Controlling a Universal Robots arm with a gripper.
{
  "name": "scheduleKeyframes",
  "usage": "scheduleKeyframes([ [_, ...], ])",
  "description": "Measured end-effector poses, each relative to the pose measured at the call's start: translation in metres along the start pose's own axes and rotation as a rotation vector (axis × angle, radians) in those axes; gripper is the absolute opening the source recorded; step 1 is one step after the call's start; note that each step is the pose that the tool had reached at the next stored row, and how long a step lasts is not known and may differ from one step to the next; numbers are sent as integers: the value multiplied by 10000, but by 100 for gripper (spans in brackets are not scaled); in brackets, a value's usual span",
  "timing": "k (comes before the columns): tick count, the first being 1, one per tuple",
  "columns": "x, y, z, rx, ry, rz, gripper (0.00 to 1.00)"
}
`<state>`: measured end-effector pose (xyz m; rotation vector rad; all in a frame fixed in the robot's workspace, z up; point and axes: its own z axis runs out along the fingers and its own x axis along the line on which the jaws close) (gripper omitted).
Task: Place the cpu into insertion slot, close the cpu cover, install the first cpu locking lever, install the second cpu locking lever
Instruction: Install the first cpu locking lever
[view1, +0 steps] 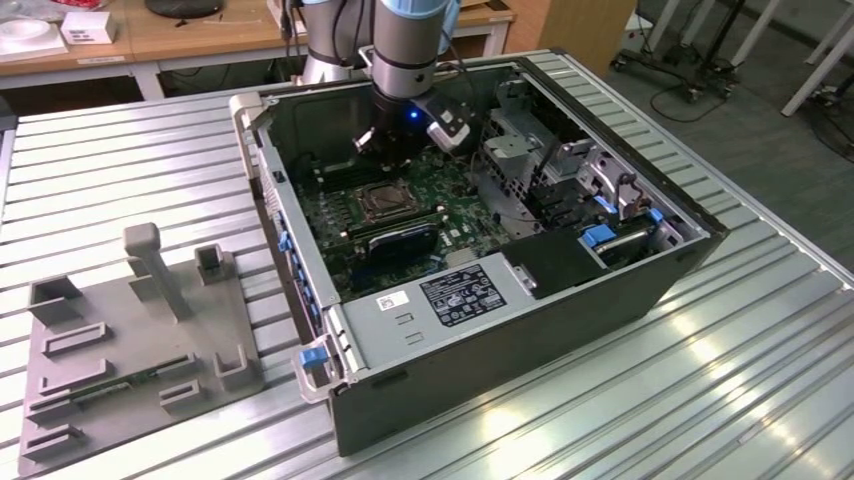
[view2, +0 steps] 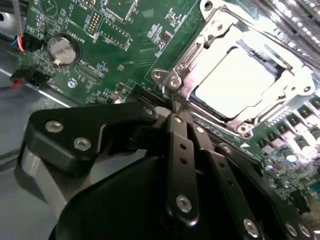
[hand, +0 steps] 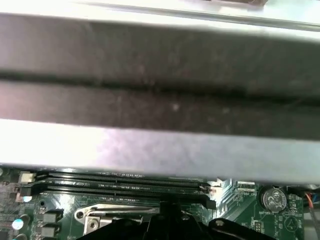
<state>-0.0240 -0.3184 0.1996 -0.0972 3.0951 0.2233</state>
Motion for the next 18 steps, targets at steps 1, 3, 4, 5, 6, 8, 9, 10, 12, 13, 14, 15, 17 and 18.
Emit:
scheduleKeyframes([
  [1,-1,3,-19,-1,0,0,10],
  [3,-1,7,-44,1,1,1,10],
  [4,-1,7,-50,1,1,1,10],
  [5,-2,8,-52,0,1,1,10],
  [6,-2,8,-55,0,1,1,10],
  [8,-3,11,-79,1,1,1,10],
  [9,-3,13,-93,2,2,1,10],
  [10,-3,14,-98,1,1,1,10],
  [12,-4,14,-98,0,0,1,10],
  [13,-3,14,-98,2,1,1,10],
  [14,-4,14,-98,2,1,1,10],
  [15,-2,14,-98,3,1,1,10],
  [17,18,15,-99,4,-1,0,10],
  [18,36,16,-100,4,-5,-1,10],
])
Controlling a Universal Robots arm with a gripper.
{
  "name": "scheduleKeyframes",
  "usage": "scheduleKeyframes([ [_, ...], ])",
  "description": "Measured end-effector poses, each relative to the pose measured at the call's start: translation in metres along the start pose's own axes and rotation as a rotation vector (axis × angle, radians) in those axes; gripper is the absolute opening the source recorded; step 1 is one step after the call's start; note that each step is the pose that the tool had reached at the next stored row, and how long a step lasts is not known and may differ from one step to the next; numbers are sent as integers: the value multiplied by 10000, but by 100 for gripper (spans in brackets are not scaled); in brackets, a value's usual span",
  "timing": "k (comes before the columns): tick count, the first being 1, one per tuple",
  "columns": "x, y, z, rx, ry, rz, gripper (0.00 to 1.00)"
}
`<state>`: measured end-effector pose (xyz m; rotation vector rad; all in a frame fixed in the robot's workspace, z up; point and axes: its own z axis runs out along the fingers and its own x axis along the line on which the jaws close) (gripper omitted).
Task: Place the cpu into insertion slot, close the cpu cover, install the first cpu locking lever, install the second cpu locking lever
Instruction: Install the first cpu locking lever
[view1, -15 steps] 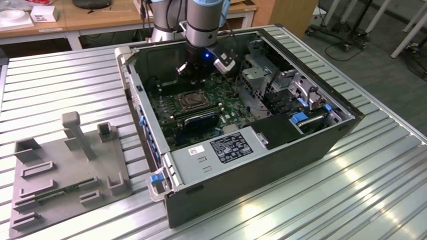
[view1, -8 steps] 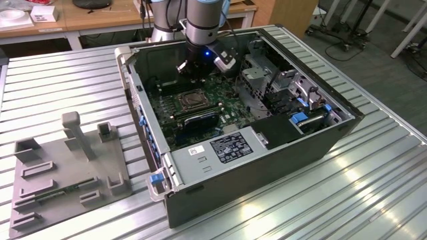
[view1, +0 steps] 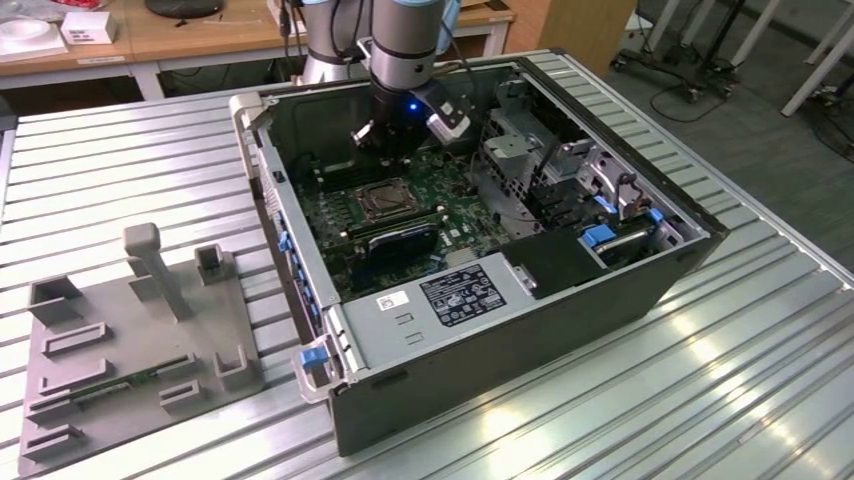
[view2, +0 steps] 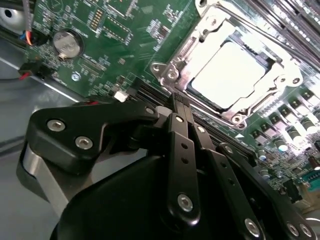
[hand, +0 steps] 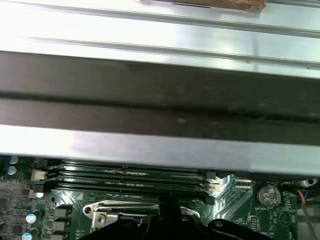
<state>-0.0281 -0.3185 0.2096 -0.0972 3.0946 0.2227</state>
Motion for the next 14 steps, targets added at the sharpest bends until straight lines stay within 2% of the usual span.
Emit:
scheduleKeyframes([
  [3,59,4,-2,9,-3,0,10],
  [6,97,6,-3,95,4,-3,10],
  [12,105,9,-17,470,28,-15,10],
  [13,105,10,-22,526,32,-17,10],
  [14,105,10,-23,552,34,-19,10],
])
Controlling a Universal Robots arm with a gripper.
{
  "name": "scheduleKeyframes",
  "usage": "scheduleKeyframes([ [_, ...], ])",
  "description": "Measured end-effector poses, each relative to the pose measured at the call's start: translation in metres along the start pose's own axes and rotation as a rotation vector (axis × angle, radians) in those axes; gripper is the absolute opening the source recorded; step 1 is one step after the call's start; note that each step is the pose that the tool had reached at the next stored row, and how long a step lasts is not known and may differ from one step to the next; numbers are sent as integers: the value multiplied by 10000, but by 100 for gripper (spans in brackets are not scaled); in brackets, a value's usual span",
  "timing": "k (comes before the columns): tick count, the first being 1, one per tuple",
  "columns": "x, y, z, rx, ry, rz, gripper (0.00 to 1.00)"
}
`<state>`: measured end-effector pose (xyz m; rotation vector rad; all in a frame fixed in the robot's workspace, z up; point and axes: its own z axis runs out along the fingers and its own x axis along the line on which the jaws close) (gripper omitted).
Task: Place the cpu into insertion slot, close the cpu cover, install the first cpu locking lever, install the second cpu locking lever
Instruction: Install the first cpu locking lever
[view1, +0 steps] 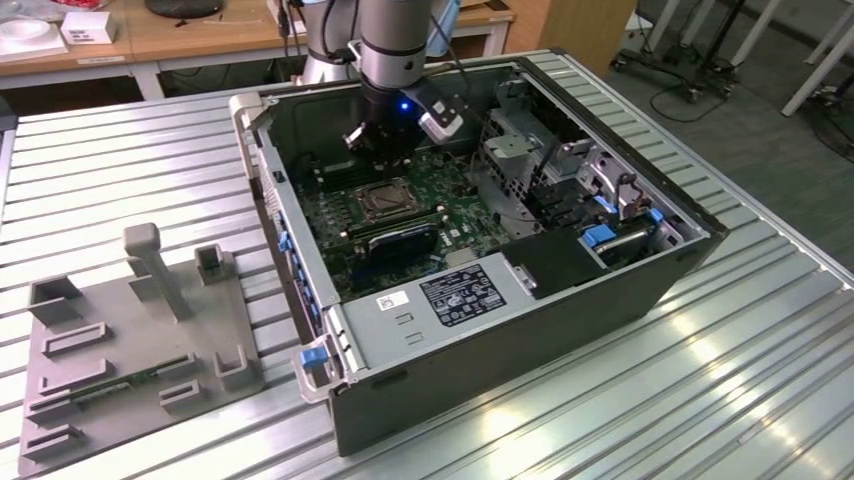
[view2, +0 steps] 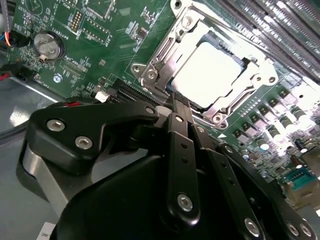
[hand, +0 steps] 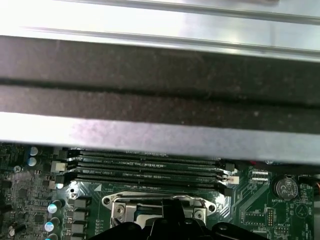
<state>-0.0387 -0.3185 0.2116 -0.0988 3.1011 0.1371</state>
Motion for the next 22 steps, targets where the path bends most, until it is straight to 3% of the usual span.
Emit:
scheduleKeyframes([
  [22,1,-11,-13,10,2,0,10],
])
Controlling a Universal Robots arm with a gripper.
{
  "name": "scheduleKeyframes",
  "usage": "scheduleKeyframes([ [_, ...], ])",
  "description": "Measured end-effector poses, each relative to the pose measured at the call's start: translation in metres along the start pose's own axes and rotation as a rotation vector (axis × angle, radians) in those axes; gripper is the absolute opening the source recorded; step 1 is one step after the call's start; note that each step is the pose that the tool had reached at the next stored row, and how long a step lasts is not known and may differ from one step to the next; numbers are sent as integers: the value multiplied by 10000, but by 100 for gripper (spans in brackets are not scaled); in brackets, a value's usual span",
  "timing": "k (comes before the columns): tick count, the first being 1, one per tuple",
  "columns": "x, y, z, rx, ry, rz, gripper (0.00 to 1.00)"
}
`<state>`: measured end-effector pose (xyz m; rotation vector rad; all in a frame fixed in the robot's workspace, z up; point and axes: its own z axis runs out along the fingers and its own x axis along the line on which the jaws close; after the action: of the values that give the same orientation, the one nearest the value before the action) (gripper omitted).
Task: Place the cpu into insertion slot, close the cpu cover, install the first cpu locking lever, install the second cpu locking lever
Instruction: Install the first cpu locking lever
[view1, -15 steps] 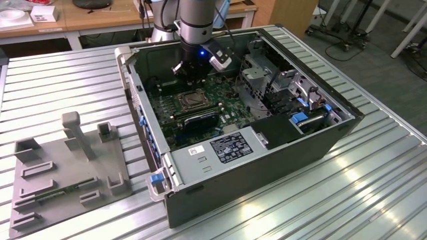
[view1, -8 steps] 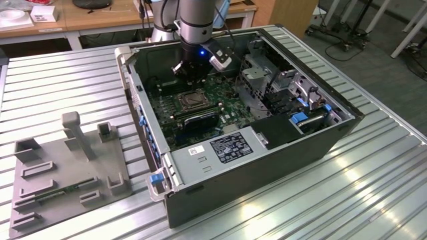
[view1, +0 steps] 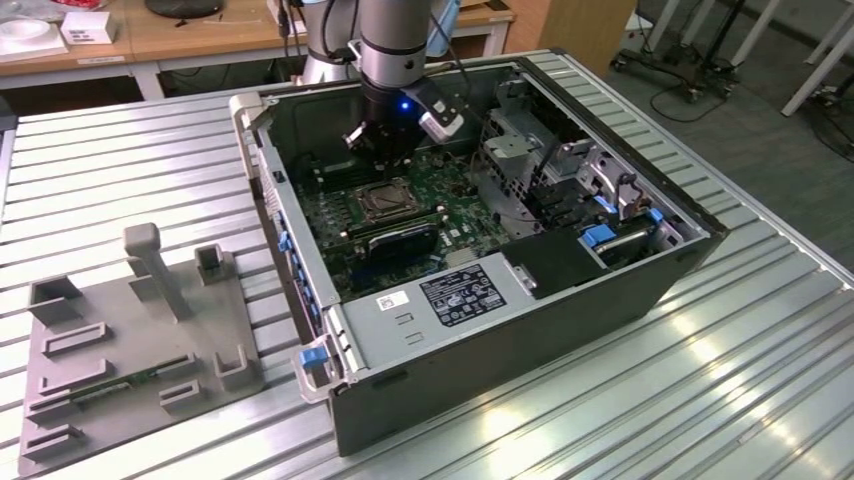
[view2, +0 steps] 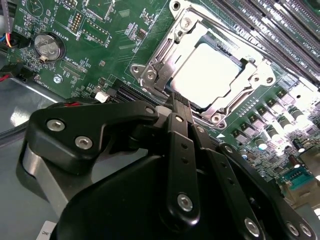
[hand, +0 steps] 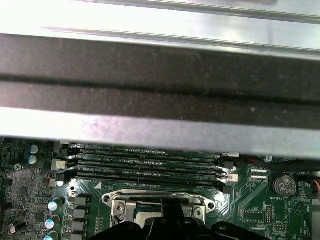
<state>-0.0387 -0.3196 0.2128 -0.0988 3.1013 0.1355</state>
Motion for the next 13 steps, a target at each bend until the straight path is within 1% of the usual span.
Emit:
scheduleKeyframes([
  [3,3,-28,-2,-1,-1,0,10],
  [6,13,-70,-6,-2,-1,0,10],
  [13,58,-163,-16,-2,-2,2,10],
])
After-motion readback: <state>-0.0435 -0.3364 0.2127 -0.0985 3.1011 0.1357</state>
